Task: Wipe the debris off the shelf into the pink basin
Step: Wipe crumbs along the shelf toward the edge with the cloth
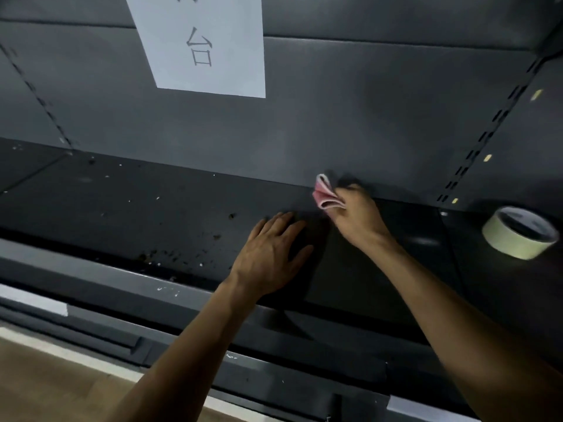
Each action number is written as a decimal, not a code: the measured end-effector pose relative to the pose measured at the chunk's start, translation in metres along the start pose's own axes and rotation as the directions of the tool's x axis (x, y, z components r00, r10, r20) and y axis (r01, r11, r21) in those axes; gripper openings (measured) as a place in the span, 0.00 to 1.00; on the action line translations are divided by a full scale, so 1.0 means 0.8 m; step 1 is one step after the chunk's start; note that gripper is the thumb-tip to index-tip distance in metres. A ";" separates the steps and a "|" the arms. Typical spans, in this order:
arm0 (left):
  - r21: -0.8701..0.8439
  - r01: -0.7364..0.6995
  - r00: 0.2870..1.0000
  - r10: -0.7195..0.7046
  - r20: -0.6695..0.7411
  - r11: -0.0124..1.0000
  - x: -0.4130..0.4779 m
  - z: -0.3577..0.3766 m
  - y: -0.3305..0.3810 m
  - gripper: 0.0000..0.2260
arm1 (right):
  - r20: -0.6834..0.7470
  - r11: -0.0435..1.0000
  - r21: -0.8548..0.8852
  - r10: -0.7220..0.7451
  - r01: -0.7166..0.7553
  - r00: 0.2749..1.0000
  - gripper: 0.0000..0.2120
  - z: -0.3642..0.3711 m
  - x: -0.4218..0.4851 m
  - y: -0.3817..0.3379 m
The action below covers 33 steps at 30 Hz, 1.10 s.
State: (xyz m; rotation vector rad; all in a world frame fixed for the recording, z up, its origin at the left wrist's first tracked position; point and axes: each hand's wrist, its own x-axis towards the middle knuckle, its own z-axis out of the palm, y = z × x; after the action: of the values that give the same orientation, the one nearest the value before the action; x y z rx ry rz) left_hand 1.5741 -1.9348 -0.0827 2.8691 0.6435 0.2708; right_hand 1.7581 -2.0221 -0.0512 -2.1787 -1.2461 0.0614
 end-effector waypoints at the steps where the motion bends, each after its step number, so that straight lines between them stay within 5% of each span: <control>1: 0.004 0.002 1.000 -0.002 0.001 1.000 0.000 0.000 0.000 0.29 | -0.048 0.999 -0.008 0.031 -0.032 0.998 0.14 -0.014 -0.006 0.014; 5: 0.001 0.007 1.000 -0.007 -0.011 1.000 0.000 0.001 0.003 0.30 | -0.104 0.950 -0.206 0.218 -0.235 0.970 0.11 -0.060 -0.038 0.077; 10: 0.017 -0.068 0.997 0.067 0.025 0.998 -0.002 -0.013 -0.011 0.26 | -0.111 0.901 -0.330 0.261 -0.283 0.959 0.10 -0.047 -0.061 0.061; 21: 0.022 -0.104 0.993 0.103 0.057 0.994 -0.024 -0.051 -0.139 0.32 | 0.021 0.947 -0.312 0.088 -0.078 0.996 0.14 0.059 -0.045 -0.098; 28: -0.034 -0.128 0.992 0.129 0.003 0.991 -0.029 -0.039 -0.147 0.29 | -0.033 0.978 -0.143 0.151 -0.154 0.988 0.05 0.046 -0.056 -0.113; 33: -0.022 -0.138 0.990 0.138 -0.005 0.990 -0.031 -0.036 -0.144 0.28 | -0.229 0.902 -0.229 0.316 -0.366 0.921 0.23 -0.010 -0.104 -0.073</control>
State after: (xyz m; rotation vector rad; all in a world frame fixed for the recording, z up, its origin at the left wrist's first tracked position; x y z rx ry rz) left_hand 1.4996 -1.8388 -0.0835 2.8967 0.4398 0.3004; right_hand 1.6699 -2.0706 -0.0345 -2.5524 -0.7907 -0.1753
